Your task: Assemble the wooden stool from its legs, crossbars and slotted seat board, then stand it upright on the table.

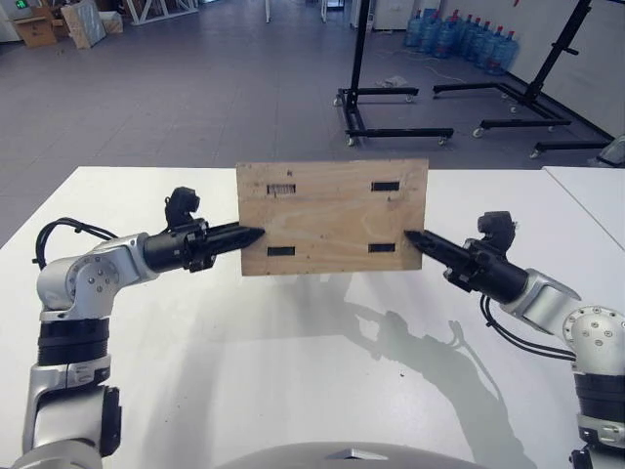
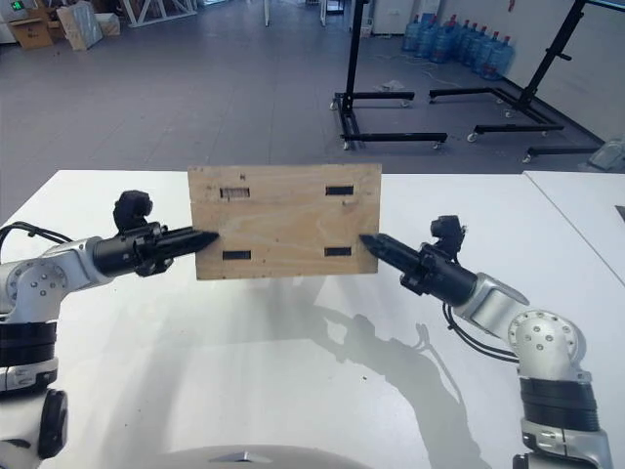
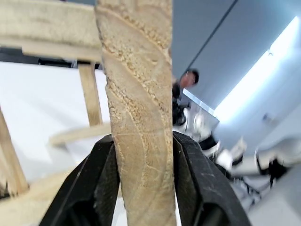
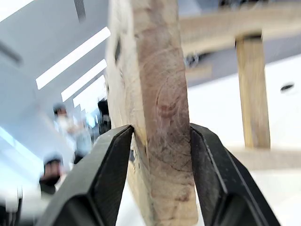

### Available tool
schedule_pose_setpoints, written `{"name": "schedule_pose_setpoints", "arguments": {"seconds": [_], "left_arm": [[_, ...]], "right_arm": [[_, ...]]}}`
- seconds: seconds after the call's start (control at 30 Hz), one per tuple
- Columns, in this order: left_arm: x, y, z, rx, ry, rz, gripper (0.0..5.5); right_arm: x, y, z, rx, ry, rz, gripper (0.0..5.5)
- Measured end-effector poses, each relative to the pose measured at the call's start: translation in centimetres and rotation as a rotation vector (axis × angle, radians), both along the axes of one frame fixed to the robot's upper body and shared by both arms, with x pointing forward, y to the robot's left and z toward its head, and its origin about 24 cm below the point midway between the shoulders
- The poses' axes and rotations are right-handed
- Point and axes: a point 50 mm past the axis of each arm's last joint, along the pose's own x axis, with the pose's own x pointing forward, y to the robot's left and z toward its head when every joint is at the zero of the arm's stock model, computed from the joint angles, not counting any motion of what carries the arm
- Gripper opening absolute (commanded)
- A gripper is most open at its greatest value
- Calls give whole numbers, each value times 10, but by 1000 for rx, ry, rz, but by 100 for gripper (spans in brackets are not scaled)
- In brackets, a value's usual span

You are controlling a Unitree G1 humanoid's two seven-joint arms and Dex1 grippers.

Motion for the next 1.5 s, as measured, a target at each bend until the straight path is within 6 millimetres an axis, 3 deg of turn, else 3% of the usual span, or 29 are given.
{"name": "schedule_pose_setpoints", "arguments": {"seconds": [0.2, 0.33, 0.4, 0.43, 0.6, 0.7, 0.8, 1.0, 1.27, 1.4, 1.47, 1.5], "left_arm": [[27, -31, 5, -172, 210, 229, 144], [44, -48, 10, -230, 363, 385, 144], [55, -54, 13, -232, 448, 488, 144], [58, -54, 13, -227, 476, 540, 174], [55, -42, 13, -142, 457, 686, 192], [56, -39, 11, -159, 481, 696, 192], [58, -37, 8, -189, 512, 705, 192], [53, -39, -1, -254, 550, 697, 296], [48, -25, -4, -402, 595, 777, 296], [33, -21, 23, -623, 479, 699, 296], [30, -21, 27, -626, 446, 709, 296], [29, -18, 24, -542, 401, 788, 296]], "right_arm": [[24, 8, 12, 232, 144, -275, 165], [36, 18, 15, 245, 233, -345, 252], [36, 30, 12, 226, 268, -326, 265], [38, 30, 12, 204, 271, -348, 270], [36, 28, 11, 156, 255, -399, 270], [29, 32, -4, 154, 291, -418, 270], [26, 39, -6, 158, 287, -415, 270], [22, 44, -10, 169, 294, -419, 270], [16, 34, -13, 166, 287, -458, 270], [13, 29, -14, 155, 279, -477, 270], [12, 29, -14, 154, 273, -476, 270], [12, 28, -15, 134, 264, -486, 270]]}}
